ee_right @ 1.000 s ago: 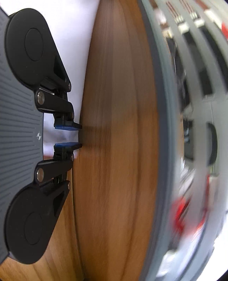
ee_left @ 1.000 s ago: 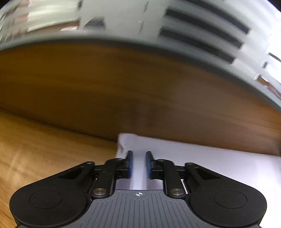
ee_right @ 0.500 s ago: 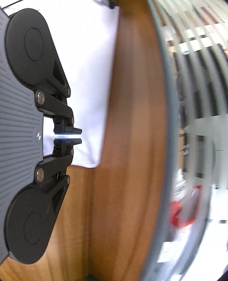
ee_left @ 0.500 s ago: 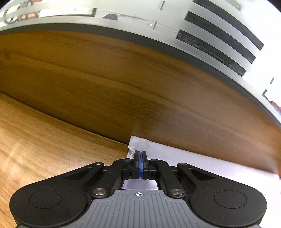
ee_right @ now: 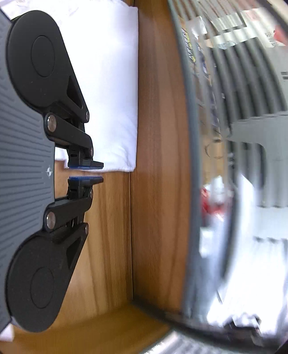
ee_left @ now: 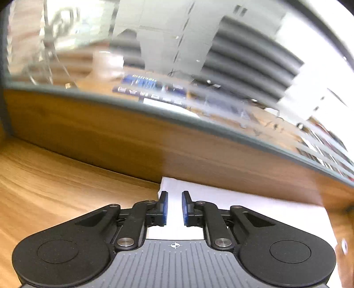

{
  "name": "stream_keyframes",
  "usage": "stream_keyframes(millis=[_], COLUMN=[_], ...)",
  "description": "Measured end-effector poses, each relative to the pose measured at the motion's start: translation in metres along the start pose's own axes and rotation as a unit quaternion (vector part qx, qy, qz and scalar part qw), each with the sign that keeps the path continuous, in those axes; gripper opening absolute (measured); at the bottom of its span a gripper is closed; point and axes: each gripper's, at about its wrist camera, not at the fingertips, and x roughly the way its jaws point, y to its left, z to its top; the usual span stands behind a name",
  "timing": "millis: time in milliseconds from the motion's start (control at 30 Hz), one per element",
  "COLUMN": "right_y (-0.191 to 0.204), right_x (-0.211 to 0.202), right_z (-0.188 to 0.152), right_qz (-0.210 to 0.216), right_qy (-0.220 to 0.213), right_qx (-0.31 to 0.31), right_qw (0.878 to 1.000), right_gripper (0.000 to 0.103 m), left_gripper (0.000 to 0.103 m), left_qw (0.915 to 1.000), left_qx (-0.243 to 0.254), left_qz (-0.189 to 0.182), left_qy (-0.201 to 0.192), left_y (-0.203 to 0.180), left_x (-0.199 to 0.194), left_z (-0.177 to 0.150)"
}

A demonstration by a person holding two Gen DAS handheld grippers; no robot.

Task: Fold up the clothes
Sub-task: 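Open both grippers and lift them above the folded shirt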

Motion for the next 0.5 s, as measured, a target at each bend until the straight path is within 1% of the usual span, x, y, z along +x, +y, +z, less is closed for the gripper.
stream_keyframes(millis=[33,100,167,200,267,367,400,433,500], right_y=[-0.002,-0.01,-0.022,-0.025,-0.031,-0.046,-0.052,-0.06,-0.074], right_x=[-0.015,-0.05,-0.1,-0.118,-0.154,-0.19,-0.206,-0.211,-0.22], right_z=[0.0,-0.005,-0.013,-0.021,-0.038,-0.07,-0.082,-0.094,-0.119], right_qz=[-0.003,-0.011,-0.025,-0.033,-0.049,-0.073,-0.082,-0.092,-0.112], right_qy=[0.001,0.003,0.009,0.014,0.023,0.035,0.037,0.04,0.046], right_qx=[0.008,0.024,0.04,0.043,0.05,0.079,0.091,0.107,0.139], right_qw=[1.0,1.0,0.999,0.998,0.997,0.994,0.992,0.989,0.983], right_gripper=[0.013,0.013,0.019,0.021,0.027,0.03,0.032,0.035,0.035], left_gripper=[0.019,0.022,0.026,0.029,0.031,0.034,0.037,0.04,0.041], left_qw=[1.0,0.9999,0.9992,0.9987,0.9981,0.9984,0.9983,0.9981,0.9976], left_qx=[-0.002,-0.012,-0.028,-0.035,-0.04,-0.021,-0.015,-0.008,0.006], left_qz=[-0.003,-0.01,-0.027,-0.033,-0.039,-0.041,-0.043,-0.044,-0.046], left_qy=[0.001,0.005,0.011,0.016,0.028,0.034,0.037,0.041,0.052], left_y=[0.001,0.003,0.006,0.01,0.019,-0.011,-0.019,-0.027,-0.04], left_x=[-0.016,-0.044,-0.065,-0.082,-0.122,-0.139,-0.143,-0.136,-0.132], left_z=[0.0,0.003,0.002,-0.003,-0.019,-0.043,-0.057,-0.065,-0.081])
